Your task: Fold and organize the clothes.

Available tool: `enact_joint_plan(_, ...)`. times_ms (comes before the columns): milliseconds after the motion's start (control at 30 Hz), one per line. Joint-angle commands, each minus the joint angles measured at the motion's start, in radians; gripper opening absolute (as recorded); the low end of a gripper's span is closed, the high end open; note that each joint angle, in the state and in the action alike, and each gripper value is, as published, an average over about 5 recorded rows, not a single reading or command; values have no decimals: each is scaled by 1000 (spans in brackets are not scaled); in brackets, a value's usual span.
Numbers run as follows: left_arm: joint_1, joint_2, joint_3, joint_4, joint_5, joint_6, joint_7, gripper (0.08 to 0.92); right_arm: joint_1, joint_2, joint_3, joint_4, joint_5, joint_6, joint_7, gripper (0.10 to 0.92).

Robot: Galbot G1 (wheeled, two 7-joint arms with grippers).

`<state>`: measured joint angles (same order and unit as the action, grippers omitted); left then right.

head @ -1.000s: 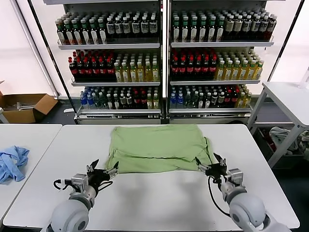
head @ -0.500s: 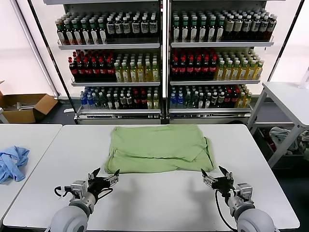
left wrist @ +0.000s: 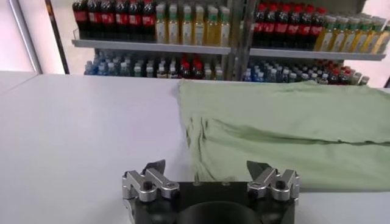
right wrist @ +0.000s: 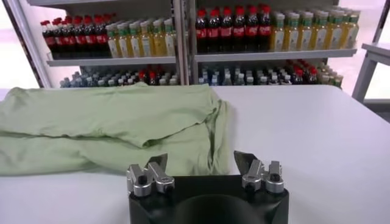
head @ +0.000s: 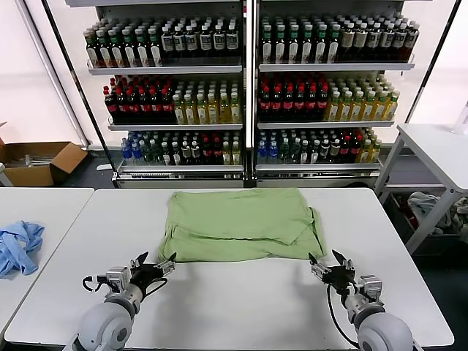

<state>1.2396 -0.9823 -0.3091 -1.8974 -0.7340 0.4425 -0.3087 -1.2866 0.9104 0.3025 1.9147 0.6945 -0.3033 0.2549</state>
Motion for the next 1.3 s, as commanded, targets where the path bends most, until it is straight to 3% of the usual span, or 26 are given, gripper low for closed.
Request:
enact_joint_plan(33,-32,-7,5,67,-4,-7,7,820,54,10,-20,-48,-5,3,-3,711)
enact_joint_plan(367,-31,-10,15,68,3,-8,19,735,88,27,-51,-94,-36,-3,-14,571)
enact_joint_plan(767,-27,-13,26,69,9,-8,28,640,113,33,-74,-152,-57,-3,-29,503)
enact_joint_plan(900,-24,-12,27,63,12,-10,32,599,113,36,-77,-145,-66,0,-33,414)
enact_joint_plan(1200,-13,-6,35,47,50,-44,49,347,102,27,-73,-121,-86,8,-31,172)
enact_joint_plan(1300,-8,0,35,41,56,-54,49,260,94,17,-68,-105,-89,11,-29,135)
